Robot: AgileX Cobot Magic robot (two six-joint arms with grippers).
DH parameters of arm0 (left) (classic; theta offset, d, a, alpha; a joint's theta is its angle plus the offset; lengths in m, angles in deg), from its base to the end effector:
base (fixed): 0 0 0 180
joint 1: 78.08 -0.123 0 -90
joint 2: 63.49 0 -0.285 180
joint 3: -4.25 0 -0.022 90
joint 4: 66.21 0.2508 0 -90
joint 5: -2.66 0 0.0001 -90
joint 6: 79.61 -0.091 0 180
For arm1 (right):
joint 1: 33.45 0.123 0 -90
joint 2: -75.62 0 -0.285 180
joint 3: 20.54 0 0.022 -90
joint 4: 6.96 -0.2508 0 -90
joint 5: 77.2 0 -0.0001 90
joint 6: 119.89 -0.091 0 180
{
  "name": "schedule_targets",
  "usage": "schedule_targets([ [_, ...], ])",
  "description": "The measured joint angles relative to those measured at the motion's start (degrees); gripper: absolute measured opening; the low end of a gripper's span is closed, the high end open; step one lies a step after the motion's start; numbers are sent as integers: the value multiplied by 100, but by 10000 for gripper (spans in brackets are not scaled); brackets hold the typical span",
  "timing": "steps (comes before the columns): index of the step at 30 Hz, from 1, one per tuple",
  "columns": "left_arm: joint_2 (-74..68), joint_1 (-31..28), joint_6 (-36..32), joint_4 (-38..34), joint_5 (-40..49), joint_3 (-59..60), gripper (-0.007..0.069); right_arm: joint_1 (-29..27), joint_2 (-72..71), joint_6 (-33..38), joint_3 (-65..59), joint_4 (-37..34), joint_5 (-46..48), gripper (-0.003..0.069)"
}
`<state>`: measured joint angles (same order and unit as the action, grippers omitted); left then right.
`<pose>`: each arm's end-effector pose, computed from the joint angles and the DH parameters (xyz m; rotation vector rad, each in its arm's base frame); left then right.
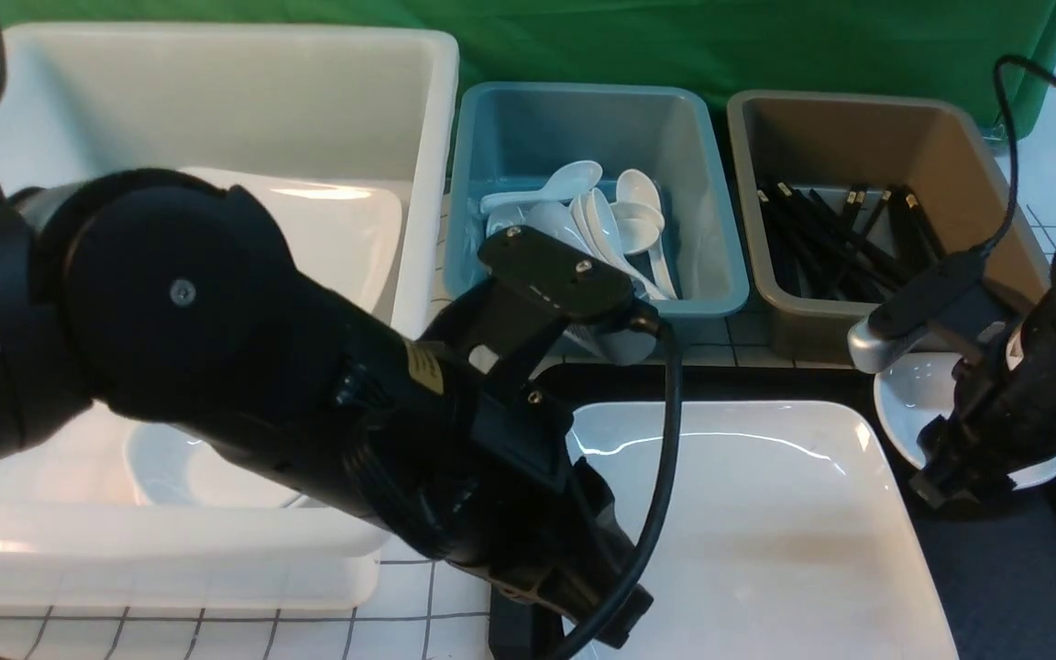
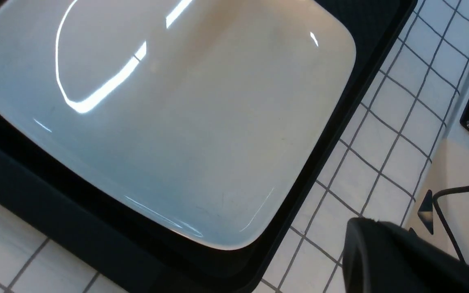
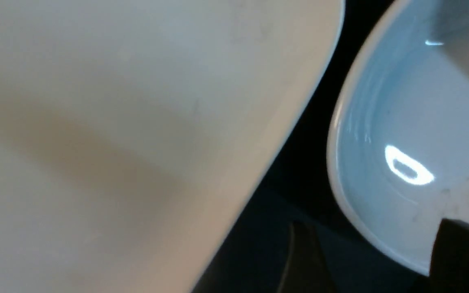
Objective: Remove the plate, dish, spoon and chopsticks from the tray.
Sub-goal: Use the right arm to grab a small plate from the dinner plate, then use the right arm to put the small plate into the large storage box on the left
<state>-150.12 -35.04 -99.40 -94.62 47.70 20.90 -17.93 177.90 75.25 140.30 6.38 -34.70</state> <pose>0.1851 -0.2148 0.3014 1.0648 2.3785 -0.7298 0.3044 0.0698 0.2034 -0.9575 2.6854 -0.2579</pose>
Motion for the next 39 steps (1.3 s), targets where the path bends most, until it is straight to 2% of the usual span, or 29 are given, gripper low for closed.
schedule_targets([
  [8,0,0,87,361,217,0,-2,0,490,0,0,475,-310,419],
  [15,0,0,247,558,253,0,-2,0,835,0,0,573,-726,409],
  [17,0,0,285,560,253,0,-2,0,893,0,0,573,-738,357],
  [20,0,0,303,565,253,0,-2,0,906,51,14,615,-744,190],
  [26,0,0,323,570,239,0,-2,122,542,310,222,685,-304,63],
  [31,0,0,414,583,196,0,-2,361,-28,310,347,412,754,41],
  [35,78,0,727,801,40,0,-2,739,-746,305,598,141,1138,41],
  [38,257,-70,1013,1123,2,-25,-2,1027,-1224,305,923,-248,1235,41],
  [39,409,-177,1155,1289,39,-75,-2,1186,-1454,305,1181,-666,1214,41],
])
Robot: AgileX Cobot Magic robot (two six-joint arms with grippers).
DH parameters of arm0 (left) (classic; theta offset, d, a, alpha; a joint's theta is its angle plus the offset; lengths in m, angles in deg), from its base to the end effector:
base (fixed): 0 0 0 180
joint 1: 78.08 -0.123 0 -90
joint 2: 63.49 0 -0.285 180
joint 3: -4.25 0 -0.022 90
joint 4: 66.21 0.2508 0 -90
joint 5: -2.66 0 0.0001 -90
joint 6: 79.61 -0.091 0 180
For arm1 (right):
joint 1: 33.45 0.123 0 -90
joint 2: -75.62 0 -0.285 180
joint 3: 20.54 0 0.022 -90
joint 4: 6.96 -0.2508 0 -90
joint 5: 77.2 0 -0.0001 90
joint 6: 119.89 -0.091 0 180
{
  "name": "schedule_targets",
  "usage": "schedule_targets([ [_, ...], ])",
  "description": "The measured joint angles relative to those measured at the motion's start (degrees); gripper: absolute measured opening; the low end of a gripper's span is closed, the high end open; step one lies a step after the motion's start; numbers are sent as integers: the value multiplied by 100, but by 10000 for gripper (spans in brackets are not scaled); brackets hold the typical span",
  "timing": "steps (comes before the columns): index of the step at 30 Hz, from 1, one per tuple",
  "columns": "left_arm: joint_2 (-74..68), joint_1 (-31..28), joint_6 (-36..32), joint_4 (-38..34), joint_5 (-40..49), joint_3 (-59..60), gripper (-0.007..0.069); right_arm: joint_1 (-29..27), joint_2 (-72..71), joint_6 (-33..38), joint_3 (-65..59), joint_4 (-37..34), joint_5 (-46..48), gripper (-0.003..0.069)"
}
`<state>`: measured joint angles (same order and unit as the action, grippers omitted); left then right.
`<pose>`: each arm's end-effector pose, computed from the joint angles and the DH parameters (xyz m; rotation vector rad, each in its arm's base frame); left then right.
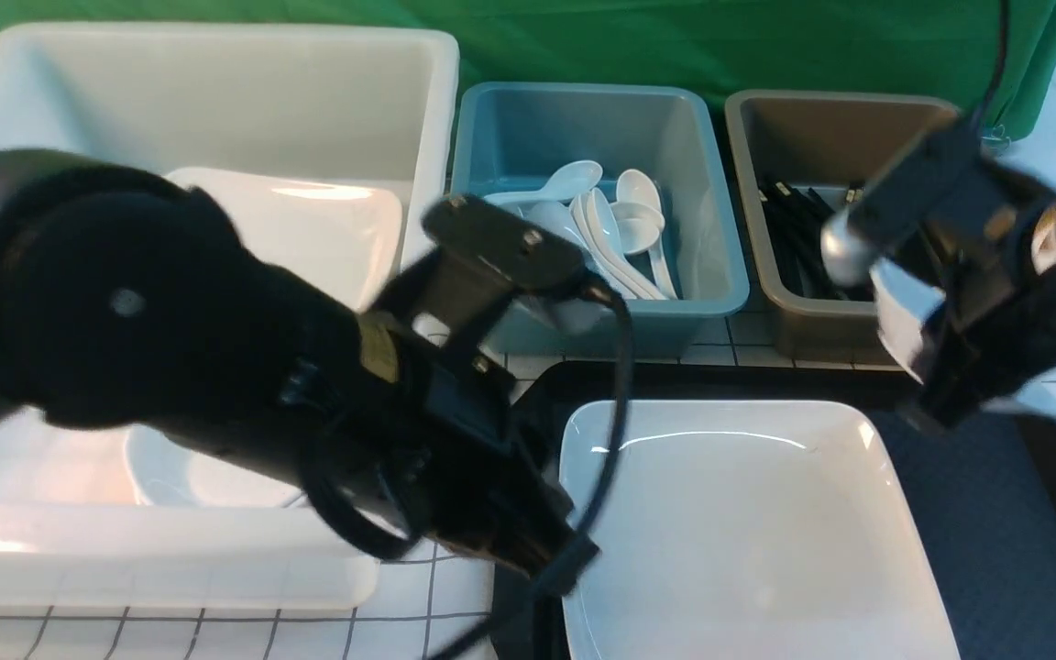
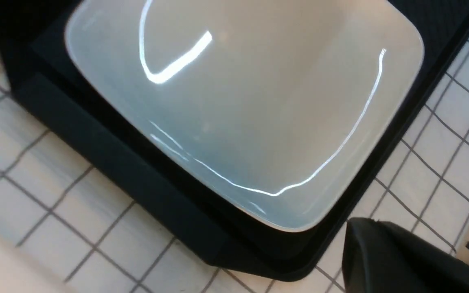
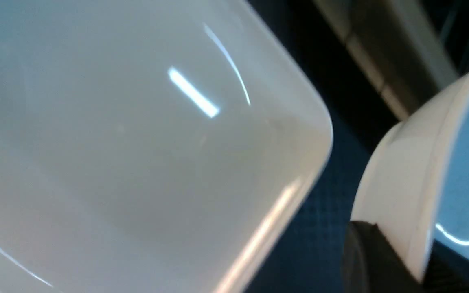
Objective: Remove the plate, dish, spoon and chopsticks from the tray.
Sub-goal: Use the right arm to put the small plate into the large storage box on the left
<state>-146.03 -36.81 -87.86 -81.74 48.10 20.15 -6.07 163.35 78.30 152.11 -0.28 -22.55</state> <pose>0.1901 -0.1900 0.3193 0.9203 2.3853 -0.5504 0.2582 0.1240 0.3293 -1.0589 2.3804 -0.0909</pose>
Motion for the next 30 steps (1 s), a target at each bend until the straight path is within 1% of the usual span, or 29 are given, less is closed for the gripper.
schedule_targets([
  [1,129,-131,66,116,35,-44,-2,113,-119,7,215,-307,-24,41],
  [2,312,-340,114,229,67,-87,-2,223,-198,78,446,-822,-49,41],
  [4,657,-796,142,341,145,-127,-2,455,-225,361,920,-1741,-45,41],
  [5,766,-1009,150,360,170,-129,-2,565,-202,504,1097,-2075,-42,41],
  [6,1006,-1355,165,410,214,-129,-2,755,-131,704,1352,-2487,-34,41],
  [7,1136,-1599,169,451,268,-129,-2,938,-38,802,1554,-2685,-39,41],
  [8,1328,-2057,169,511,327,-129,-2,1176,112,923,1794,-2885,-93,41],
  [9,1449,-2259,179,522,360,-129,-2,1335,236,952,1948,-2931,-120,41],
  [11,1702,-2959,200,511,393,-118,-2,1655,577,1024,2290,-3005,-231,41],
  [12,1753,-3030,199,501,405,-115,-2,1687,620,1025,2329,-3011,-260,41],
  [14,2041,-3996,215,286,495,-115,-2,2089,1345,1049,2909,-3026,-445,41],
  [17,2127,-4510,196,145,633,-104,-2,2292,1881,1049,3310,-3026,-558,41],
  [18,2141,-4784,182,68,755,-104,-2,2420,2315,1049,3624,-3026,-620,41],
  [19,2147,-4932,176,0,826,-98,-2,2475,2531,1049,3780,-3031,-640,41],
  [21,2147,-5096,162,-111,925,-61,-2,2581,3063,1044,4151,-3031,-659,41],
  [26,2147,-5143,59,-428,950,71,-2,2666,4052,1079,4782,-3031,-676,43],
  [28,2130,-5143,-278,-704,957,123,-2,2666,4460,1096,4958,-2988,-718,43],
  [30,2126,-5143,-416,-866,977,135,-2,2666,4666,1096,4995,-2917,-764,47],
])
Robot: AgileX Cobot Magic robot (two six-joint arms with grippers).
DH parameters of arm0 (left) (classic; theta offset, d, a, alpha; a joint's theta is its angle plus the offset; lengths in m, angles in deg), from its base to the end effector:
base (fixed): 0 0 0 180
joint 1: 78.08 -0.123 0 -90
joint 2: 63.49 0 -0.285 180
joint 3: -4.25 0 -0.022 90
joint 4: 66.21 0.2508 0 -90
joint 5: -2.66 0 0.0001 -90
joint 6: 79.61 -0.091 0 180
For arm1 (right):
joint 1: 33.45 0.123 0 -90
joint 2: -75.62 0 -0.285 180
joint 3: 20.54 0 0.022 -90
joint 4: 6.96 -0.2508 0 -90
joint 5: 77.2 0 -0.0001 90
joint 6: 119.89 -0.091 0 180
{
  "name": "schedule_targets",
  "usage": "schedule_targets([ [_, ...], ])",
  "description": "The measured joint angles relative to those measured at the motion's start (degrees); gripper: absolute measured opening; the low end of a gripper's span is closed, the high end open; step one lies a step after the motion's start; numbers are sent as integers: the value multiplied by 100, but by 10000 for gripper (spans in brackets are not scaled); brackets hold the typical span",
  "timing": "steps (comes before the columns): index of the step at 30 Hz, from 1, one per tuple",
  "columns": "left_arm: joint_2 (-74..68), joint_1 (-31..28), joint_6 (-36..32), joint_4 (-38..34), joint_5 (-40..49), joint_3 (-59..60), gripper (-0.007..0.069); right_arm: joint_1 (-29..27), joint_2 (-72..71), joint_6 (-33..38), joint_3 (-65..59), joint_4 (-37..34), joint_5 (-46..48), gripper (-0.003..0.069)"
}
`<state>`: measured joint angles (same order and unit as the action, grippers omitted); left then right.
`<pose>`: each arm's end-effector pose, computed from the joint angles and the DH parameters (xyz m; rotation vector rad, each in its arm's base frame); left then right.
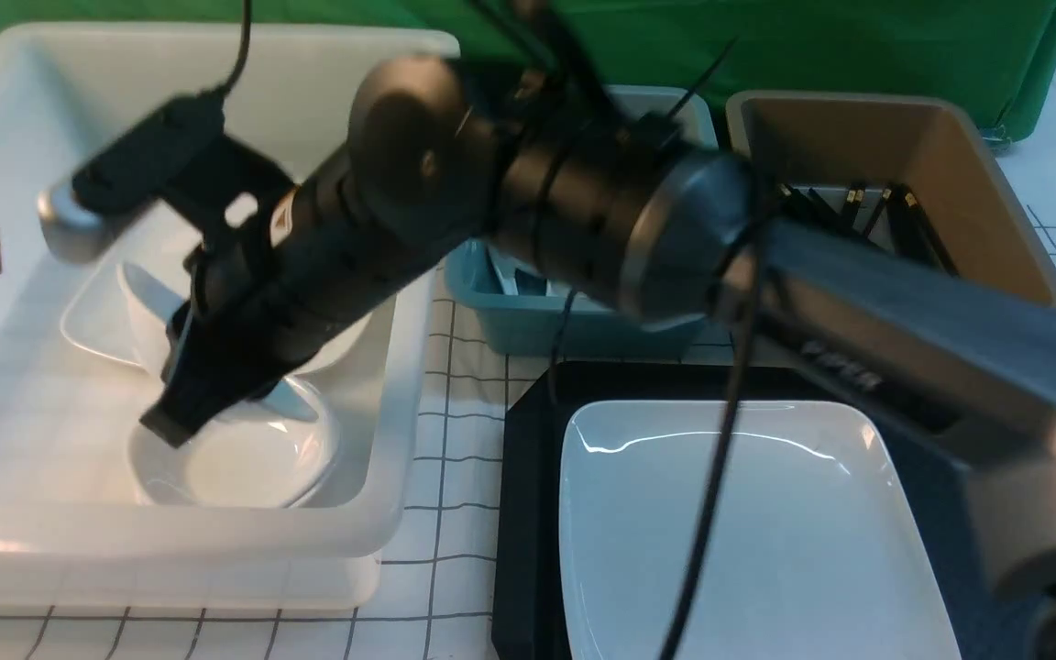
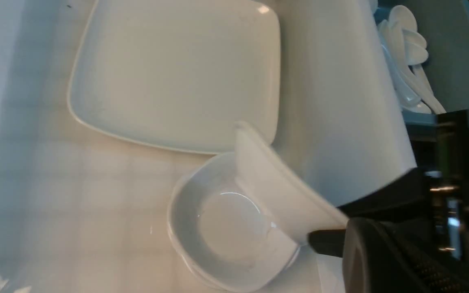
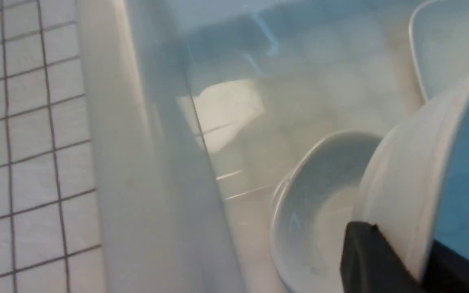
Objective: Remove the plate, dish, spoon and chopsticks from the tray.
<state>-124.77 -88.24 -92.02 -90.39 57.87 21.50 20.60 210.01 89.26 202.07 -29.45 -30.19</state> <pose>0.1716 -0.0004 0.3878 -0.0619 2.2588 -0.3163 0.2792 0.4284 0.2774 -1.4719 1.9550 0.6655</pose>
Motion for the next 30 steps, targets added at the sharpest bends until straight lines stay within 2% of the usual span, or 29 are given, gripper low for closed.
schedule_targets([
  [2,0,0,-75,-88,9,5,-2,0,153,14,1,45,-44,54],
  [5,0,0,-108,-164,16,5,-2,0,285,21,1,62,-165,106],
  [7,0,0,-114,-164,16,5,-2,5,293,6,6,56,-201,191],
  [8,0,0,-114,-164,16,5,-2,5,293,5,13,56,-201,200],
  [9,0,0,-115,-164,16,5,-2,5,286,-182,33,56,-182,276],
  [11,0,0,-115,-172,16,5,-1,5,273,-350,47,56,-142,331],
  [12,0,0,-120,-206,16,5,-1,11,238,-648,54,56,-17,392],
  [15,0,0,-165,-316,16,5,-1,11,0,-963,54,63,291,452],
  [18,0,0,-263,-501,69,5,-1,-50,-506,-1030,54,144,674,467],
  [21,-22,212,-385,-776,100,5,-1,-198,-1145,-1202,61,785,1350,414],
  [22,-34,212,-400,-787,100,5,-1,-210,-1186,-1202,61,785,1407,414],
  [23,-95,638,-518,-870,100,5,-1,-359,-1550,-1496,44,1499,1893,317],
  [27,-361,1701,-542,-873,42,5,-1,-941,-2329,-2018,-398,2339,2163,94],
  [28,-463,2027,-542,-835,-21,5,-1,-1140,-2563,-2123,-610,2407,2169,55],
  [30,-705,2680,-395,-660,-197,5,-1,-1530,-3050,-2324,-1169,2491,2175,21],
])
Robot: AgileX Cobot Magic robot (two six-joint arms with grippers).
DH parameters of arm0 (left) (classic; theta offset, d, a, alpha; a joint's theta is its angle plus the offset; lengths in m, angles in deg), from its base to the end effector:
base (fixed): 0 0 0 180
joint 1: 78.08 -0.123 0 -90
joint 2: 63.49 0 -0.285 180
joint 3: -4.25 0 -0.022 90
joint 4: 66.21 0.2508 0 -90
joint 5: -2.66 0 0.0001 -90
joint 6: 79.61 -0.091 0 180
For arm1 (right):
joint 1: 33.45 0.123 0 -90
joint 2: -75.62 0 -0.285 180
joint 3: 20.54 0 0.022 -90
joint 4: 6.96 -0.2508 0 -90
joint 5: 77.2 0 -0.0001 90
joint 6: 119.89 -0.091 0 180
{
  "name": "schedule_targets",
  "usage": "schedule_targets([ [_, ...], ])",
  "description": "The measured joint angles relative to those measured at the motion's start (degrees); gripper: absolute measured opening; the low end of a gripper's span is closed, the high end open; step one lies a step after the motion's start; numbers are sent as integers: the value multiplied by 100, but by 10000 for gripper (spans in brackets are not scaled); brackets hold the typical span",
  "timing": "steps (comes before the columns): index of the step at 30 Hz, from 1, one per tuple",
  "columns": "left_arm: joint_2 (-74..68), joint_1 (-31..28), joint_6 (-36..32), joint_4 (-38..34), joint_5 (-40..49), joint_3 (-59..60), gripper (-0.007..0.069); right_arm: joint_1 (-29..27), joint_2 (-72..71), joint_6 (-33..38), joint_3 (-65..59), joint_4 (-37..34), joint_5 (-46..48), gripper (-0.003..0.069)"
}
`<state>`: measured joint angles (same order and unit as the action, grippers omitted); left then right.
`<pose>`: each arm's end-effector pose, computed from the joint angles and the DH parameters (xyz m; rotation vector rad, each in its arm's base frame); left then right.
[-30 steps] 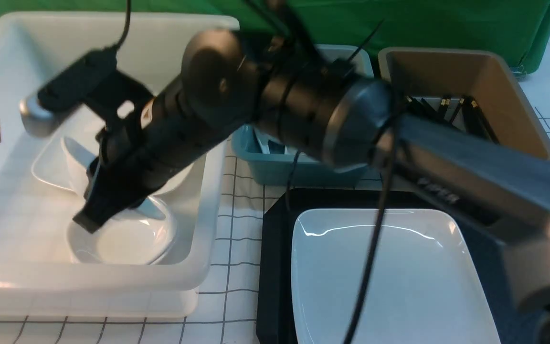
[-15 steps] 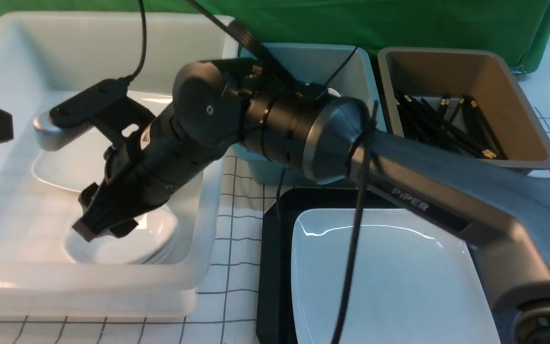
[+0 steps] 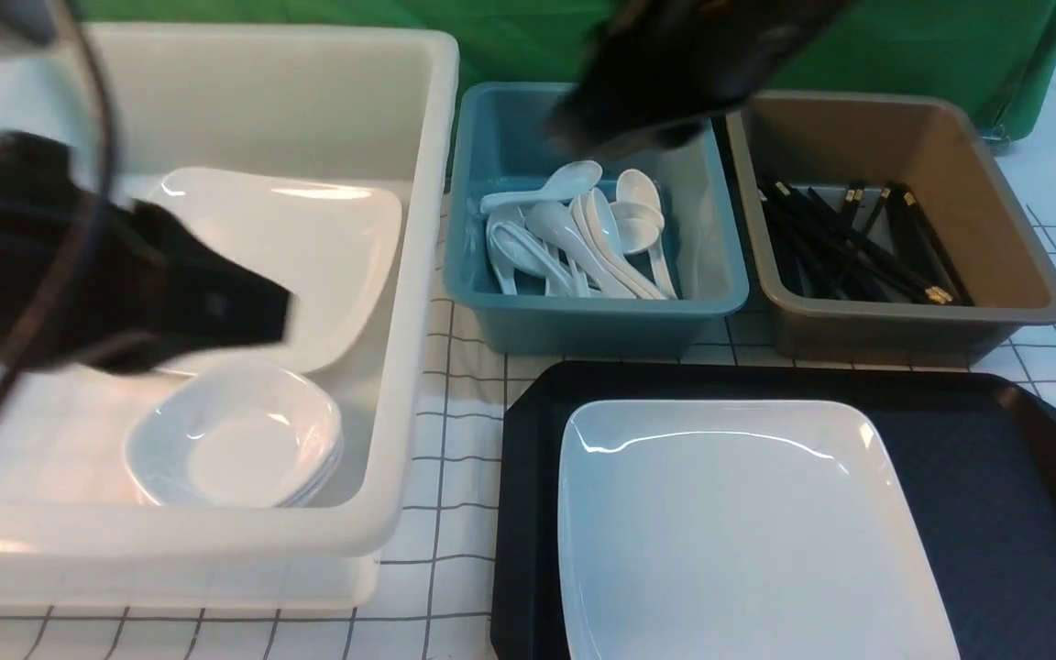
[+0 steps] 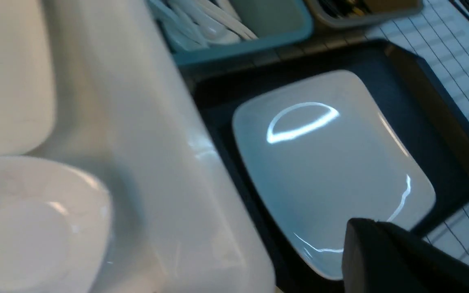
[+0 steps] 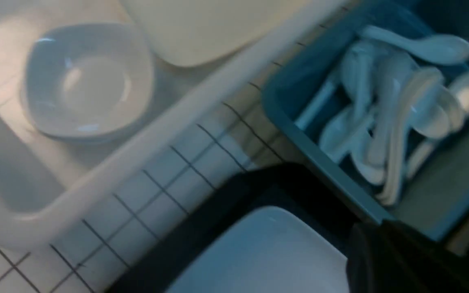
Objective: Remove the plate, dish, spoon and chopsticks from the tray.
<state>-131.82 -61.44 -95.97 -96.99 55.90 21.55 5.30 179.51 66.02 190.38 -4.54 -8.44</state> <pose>0.1830 -0.0937 0.3705 0.4830 2.3097 -0.6661 0.2815 0.2213 0.4227 -0.9450 2.2953 0.1903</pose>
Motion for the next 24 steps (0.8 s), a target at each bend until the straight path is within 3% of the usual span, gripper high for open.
schedule_targets([
  [3,-399,901,206,272,-352,4,-1,-479,-668,-101,-1037,24,41,11],
  [4,-464,962,221,292,-378,4,-1,-555,-753,-110,-1121,24,42,11],
  [5,-728,1462,294,464,-592,4,-1,-879,-1049,-145,-1872,18,-6,18],
  [6,-793,1512,306,480,-612,4,-1,-964,-1114,-155,-2045,18,-22,20],
  [10,-1354,2234,331,701,-770,4,-1,-1921,-1539,-457,-3752,13,-748,123],
  [12,-1487,2317,331,727,-770,4,-1,-2272,-1579,-498,-4256,-60,-1122,185],
  [13,-1564,2349,331,741,-796,4,-1,-2699,-1561,-453,-4787,-323,-1646,274],
  [15,-1593,2354,336,755,-849,4,-1,-2972,-1488,-288,-5083,-652,-2156,343],
  [18,-1595,2354,336,786,-1089,4,-1,-3360,-1105,308,-5313,-1510,-2727,468],
  [24,-1595,2354,342,895,-1465,4,-1,-3418,-205,968,-5022,-2454,-3174,531],
])
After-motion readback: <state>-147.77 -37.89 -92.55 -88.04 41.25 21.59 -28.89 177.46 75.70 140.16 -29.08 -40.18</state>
